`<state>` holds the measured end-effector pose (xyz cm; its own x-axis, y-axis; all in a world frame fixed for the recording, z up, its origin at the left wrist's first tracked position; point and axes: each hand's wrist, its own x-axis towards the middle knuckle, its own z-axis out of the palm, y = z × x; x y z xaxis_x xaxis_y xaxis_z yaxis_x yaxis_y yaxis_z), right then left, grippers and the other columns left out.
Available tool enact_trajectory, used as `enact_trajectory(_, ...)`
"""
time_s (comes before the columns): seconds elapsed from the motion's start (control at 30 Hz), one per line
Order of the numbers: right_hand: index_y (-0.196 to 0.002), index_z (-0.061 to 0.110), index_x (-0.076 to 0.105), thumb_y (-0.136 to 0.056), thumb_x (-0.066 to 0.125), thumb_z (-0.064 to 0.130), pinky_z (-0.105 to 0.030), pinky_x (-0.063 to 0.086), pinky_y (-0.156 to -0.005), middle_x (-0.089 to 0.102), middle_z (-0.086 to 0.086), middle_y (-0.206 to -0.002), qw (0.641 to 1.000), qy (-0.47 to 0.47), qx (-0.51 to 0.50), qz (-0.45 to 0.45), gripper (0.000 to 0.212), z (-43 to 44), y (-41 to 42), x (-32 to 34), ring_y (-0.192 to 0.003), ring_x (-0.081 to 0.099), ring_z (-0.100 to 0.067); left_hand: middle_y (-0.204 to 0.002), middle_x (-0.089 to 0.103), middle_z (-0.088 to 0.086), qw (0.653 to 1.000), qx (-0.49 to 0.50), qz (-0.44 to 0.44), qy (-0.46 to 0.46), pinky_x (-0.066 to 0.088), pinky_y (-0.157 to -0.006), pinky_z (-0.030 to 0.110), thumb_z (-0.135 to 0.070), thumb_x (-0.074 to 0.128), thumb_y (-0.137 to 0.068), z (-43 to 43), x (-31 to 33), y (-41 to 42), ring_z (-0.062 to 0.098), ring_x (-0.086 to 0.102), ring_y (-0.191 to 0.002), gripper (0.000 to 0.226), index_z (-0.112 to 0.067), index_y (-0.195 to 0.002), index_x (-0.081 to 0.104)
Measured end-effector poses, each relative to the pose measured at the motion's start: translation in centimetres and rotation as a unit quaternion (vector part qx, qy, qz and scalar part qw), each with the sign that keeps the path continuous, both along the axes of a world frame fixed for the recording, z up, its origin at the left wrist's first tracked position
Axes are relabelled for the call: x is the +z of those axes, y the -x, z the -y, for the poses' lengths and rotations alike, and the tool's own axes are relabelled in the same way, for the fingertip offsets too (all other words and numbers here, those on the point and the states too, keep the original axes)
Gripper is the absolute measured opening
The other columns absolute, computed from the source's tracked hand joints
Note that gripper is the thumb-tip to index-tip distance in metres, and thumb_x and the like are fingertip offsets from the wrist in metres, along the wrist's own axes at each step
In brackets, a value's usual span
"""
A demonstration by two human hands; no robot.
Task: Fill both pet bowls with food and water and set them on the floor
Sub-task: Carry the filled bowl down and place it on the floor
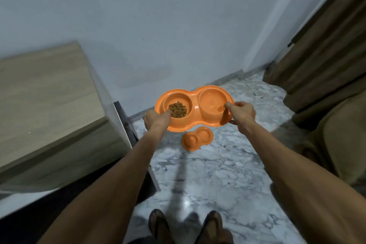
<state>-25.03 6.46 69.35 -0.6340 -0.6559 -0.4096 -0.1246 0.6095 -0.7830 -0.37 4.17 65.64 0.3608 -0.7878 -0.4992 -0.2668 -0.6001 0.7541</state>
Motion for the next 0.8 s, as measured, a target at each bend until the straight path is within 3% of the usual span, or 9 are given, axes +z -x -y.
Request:
enact_trajectory(0.07, -0.117, 0.008, 0.065, -0.074, 0.074, 0.028, -0.042, 0.062, -0.072, 0.064, -0.009, -0.100, 1.000, -0.004, 0.013, 0.007, 0.048, 2.3, 0.5, -3.8, -0.079, 0.063, -0.021, -0.102, 0.068, 0.018, 1.000, 0.024, 0.001, 0.001, 0.058, -0.072, 0.040, -0.047, 0.069, -0.062, 1.1, -3.3, 0.5, 0.033, 0.067, -0.091, 0.054, -0.003, -0.093, 0.070)
enact_trajectory(0.13, -0.118, 0.010, 0.065, -0.070, 0.075, 0.032, -0.046, 0.062, -0.077, 0.067, -0.009, -0.101, 0.999, -0.018, 0.031, 0.021, 0.053, 4.6, 0.6, -8.1, -0.085, 0.066, -0.023, -0.100, 0.069, 0.016, 0.999, 0.038, 0.014, -0.003, 0.049, -0.055, 0.029, -0.043, 0.071, -0.067, 2.3, -6.9, 0.9, 0.028, 0.066, -0.085, 0.052, 0.000, -0.097, 0.070)
enact_trajectory(0.27, -0.115, 0.015, 0.067, -0.057, 0.074, 0.042, -0.047, 0.060, -0.081, 0.069, -0.006, -0.100, 0.995, -0.055, 0.066, 0.048, 0.064, 9.1, 0.6, -18.9, -0.090, 0.069, -0.027, -0.084, 0.063, 0.011, 0.995, 0.097, 0.023, -0.014, 0.037, -0.049, 0.024, -0.021, 0.070, -0.076, 5.2, -15.9, 1.2, 0.022, 0.059, -0.075, 0.026, 0.001, -0.091, 0.068)
enact_trajectory(0.37, -0.115, 0.017, 0.068, -0.053, 0.072, 0.047, -0.047, 0.059, -0.082, 0.069, -0.006, -0.101, 0.992, -0.070, 0.087, 0.052, 0.069, 12.1, 0.4, -27.7, -0.094, 0.068, -0.027, -0.075, 0.057, 0.009, 0.990, 0.127, 0.040, -0.035, 0.035, -0.046, 0.026, -0.018, 0.070, -0.080, 7.3, -24.1, 1.3, 0.019, 0.055, -0.069, 0.017, -0.002, -0.084, 0.065)
enact_trajectory(0.47, -0.113, 0.017, 0.069, -0.045, 0.067, 0.053, -0.047, 0.060, -0.080, 0.071, -0.008, -0.101, 0.990, -0.079, 0.102, 0.053, 0.076, 14.3, -0.1, -36.5, -0.093, 0.069, -0.027, -0.071, 0.057, 0.008, 0.984, 0.158, 0.062, -0.054, 0.041, -0.049, 0.026, -0.023, 0.068, -0.081, 8.9, -32.4, 1.0, 0.021, 0.059, -0.067, 0.024, 0.000, -0.082, 0.061)
enact_trajectory(0.53, -0.113, 0.016, 0.068, -0.048, 0.067, 0.052, -0.046, 0.059, -0.081, 0.071, -0.010, -0.102, 0.987, -0.084, 0.123, 0.055, 0.074, 15.2, -0.7, -42.2, -0.094, 0.069, -0.028, -0.087, 0.066, 0.015, 0.977, 0.184, 0.080, -0.070, 0.047, -0.054, 0.027, -0.028, 0.070, -0.078, 9.5, -38.1, 0.3, 0.027, 0.067, -0.078, 0.036, 0.003, -0.096, 0.067)
enact_trajectory(0.63, -0.113, 0.015, 0.068, -0.046, 0.067, 0.055, -0.047, 0.059, -0.082, 0.071, -0.011, -0.103, 0.983, -0.088, 0.151, 0.055, 0.078, 16.2, -1.7, -50.4, -0.096, 0.069, -0.030, -0.097, 0.068, 0.017, 0.971, 0.209, 0.082, -0.086, 0.049, -0.053, 0.027, -0.030, 0.072, -0.075, 9.7, -46.1, -0.9, 0.027, 0.066, -0.081, 0.045, 0.004, -0.104, 0.067)
enact_trajectory(0.7, -0.110, 0.013, 0.069, -0.045, 0.066, 0.056, -0.047, 0.060, -0.077, 0.071, -0.010, -0.100, 0.978, -0.098, 0.174, 0.059, 0.078, 16.6, -2.2, -55.5, -0.092, 0.070, -0.029, -0.102, 0.069, 0.019, 0.966, 0.224, 0.081, -0.096, 0.059, -0.067, 0.037, -0.038, 0.072, -0.065, 9.7, -50.8, -1.8, 0.032, 0.069, -0.086, 0.057, 0.003, -0.105, 0.067)
enact_trajectory(0.8, -0.092, 0.008, 0.071, -0.046, 0.067, 0.054, -0.048, 0.061, -0.071, 0.072, -0.013, -0.090, 0.970, -0.112, 0.213, 0.045, 0.066, 17.3, -2.9, -61.8, -0.086, 0.070, -0.032, -0.114, 0.066, 0.022, 0.959, 0.247, 0.079, -0.110, 0.060, -0.080, 0.048, -0.048, 0.070, -0.051, 9.7, -58.6, -3.3, 0.036, 0.068, -0.098, 0.080, 0.000, -0.116, 0.063)
